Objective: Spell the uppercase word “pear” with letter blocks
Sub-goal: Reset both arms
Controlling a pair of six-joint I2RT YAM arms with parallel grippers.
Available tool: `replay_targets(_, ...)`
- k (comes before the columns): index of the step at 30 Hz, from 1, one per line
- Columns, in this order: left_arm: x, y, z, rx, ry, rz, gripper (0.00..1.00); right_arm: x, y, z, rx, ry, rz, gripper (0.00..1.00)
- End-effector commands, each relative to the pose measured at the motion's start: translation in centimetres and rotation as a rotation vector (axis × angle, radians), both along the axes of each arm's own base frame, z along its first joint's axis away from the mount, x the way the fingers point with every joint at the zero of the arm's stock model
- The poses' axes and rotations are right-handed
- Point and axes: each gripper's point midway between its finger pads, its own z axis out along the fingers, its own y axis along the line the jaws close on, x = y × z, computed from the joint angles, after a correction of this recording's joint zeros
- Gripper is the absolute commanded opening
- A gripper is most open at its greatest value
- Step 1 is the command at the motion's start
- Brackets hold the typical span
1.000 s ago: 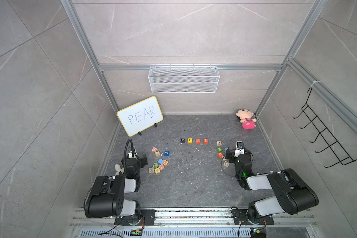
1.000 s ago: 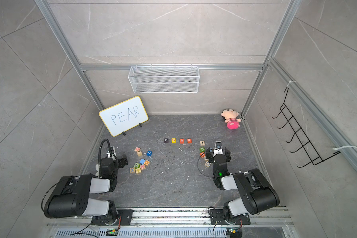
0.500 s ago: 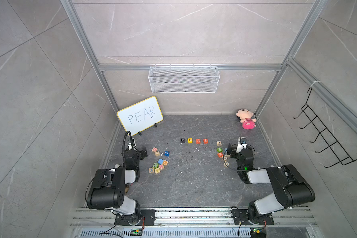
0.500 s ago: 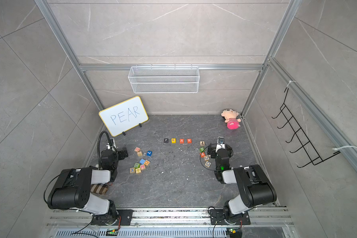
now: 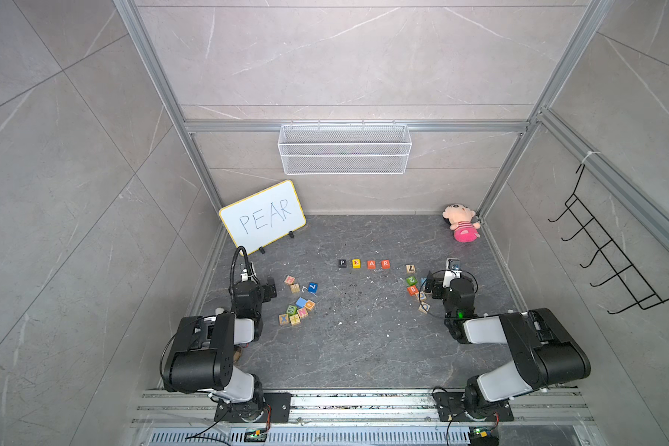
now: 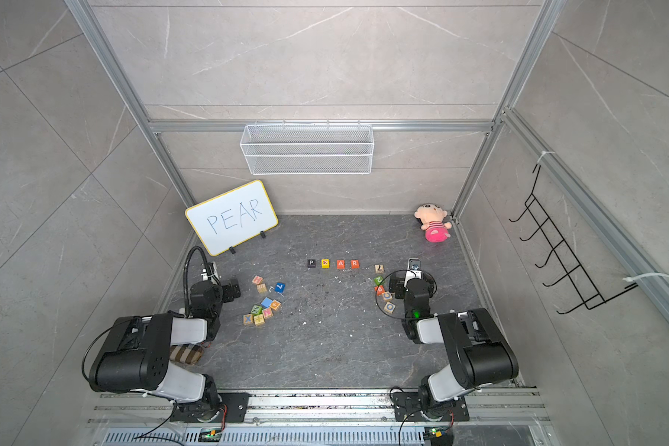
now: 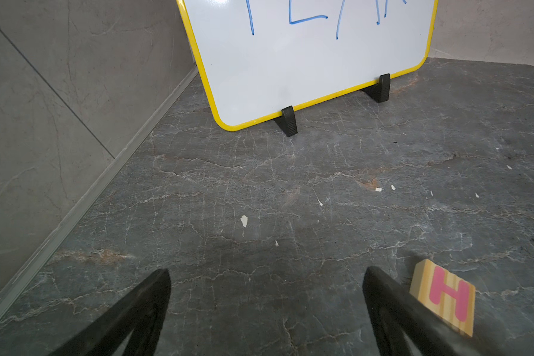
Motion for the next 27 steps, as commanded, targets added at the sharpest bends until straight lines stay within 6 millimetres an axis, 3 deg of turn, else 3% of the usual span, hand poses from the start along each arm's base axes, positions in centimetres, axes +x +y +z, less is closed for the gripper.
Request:
replay_targets(1,0.5,0.4,1.2,-0.003,-0.046,0.024,1.0,0.3,0.2,0.4,0.019,-0.01,0.005,0.99)
replay_targets(8,-0.4,0.1,1.6,0.0,-0.102,0.008,1.0,0.3,0.2,0.4,0.018,-0.009,0.005,0.99)
replay_targets(13,-1.2,-1.7,2.1,0.006,-0.159,-0.105,1.0,0.3,0.2,0.4,0.018,-0.011,0.004,0.99)
replay_targets(18,0.9,-0.5,1.1,-0.008,-0.03,-0.032,1.0,0.3,0.2,0.4,0.017,-0.01,0.005,0.99)
replay_targets(27,0.8,-0.7,1.1,-0.005,-0.037,-0.046,1.0,0.3,0.2,0.4,0.016,-0.01,0.005,0.99)
